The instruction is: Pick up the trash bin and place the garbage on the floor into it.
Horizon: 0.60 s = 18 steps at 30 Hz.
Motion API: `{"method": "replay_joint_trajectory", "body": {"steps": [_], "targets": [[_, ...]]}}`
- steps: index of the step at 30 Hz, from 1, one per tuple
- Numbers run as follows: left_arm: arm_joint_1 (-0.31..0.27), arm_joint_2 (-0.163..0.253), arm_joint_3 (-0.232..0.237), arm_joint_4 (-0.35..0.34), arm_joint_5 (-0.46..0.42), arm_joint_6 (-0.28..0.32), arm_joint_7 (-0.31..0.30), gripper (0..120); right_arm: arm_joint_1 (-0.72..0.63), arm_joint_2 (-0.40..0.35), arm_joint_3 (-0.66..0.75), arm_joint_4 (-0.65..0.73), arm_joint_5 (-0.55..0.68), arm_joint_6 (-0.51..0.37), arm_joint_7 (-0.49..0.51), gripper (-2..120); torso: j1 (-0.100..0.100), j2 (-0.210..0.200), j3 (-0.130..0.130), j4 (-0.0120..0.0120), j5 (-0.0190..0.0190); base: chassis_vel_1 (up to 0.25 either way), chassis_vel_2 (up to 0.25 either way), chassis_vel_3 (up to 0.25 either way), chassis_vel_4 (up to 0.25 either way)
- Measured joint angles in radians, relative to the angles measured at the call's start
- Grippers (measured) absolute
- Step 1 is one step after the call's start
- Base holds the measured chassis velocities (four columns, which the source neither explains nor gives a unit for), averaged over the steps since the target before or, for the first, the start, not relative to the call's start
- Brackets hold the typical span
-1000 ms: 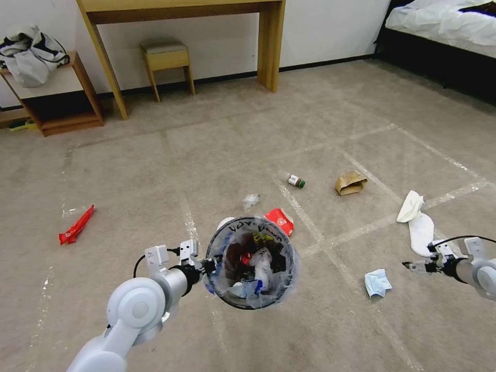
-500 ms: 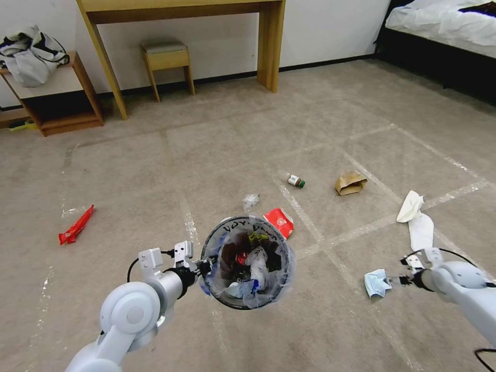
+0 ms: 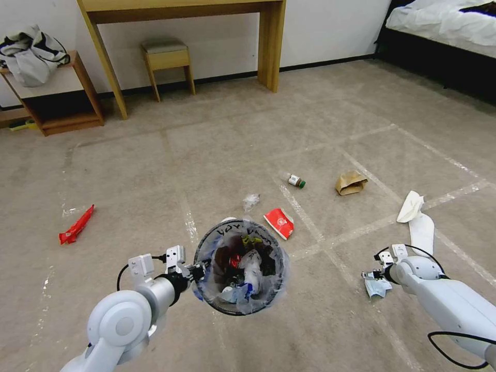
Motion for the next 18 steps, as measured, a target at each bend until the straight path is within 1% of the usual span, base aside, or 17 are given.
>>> {"method": "replay_joint_trajectory", "body": {"steps": [6,14,17,18], "targets": [[0.018,-0.003,-0.003,-0.006,0.012,0.000,0.002,0,-0.035,0.026,0.025,-0.009,-0.022,0.002,0.021,100,0.000,0.000,0.000,0.0001,0.0001,0.000,0.000,0.000,0.000],[0.040,0.006,-0.020,-0.014,0.016,-0.001,0.012,0,-0.076,0.058,0.058,-0.018,-0.071,0.021,0.045,100,0.000,0.000,0.000,0.0000,0.0000,0.000,0.000,0.000,0.000],[0.045,0.006,-0.020,-0.015,0.020,-0.002,0.015,0,-0.076,0.066,0.065,-0.031,-0.081,0.024,0.051,97,0.000,0.000,0.000,0.0003,-0.0001,0.000,0.000,0.000,0.000],[0.046,0.004,-0.020,-0.015,0.023,-0.004,0.018,0,-0.075,0.069,0.068,-0.036,-0.083,0.028,0.049,93,0.000,0.000,0.000,0.0004,-0.0005,0.000,0.000,0.000,0.000]]}}
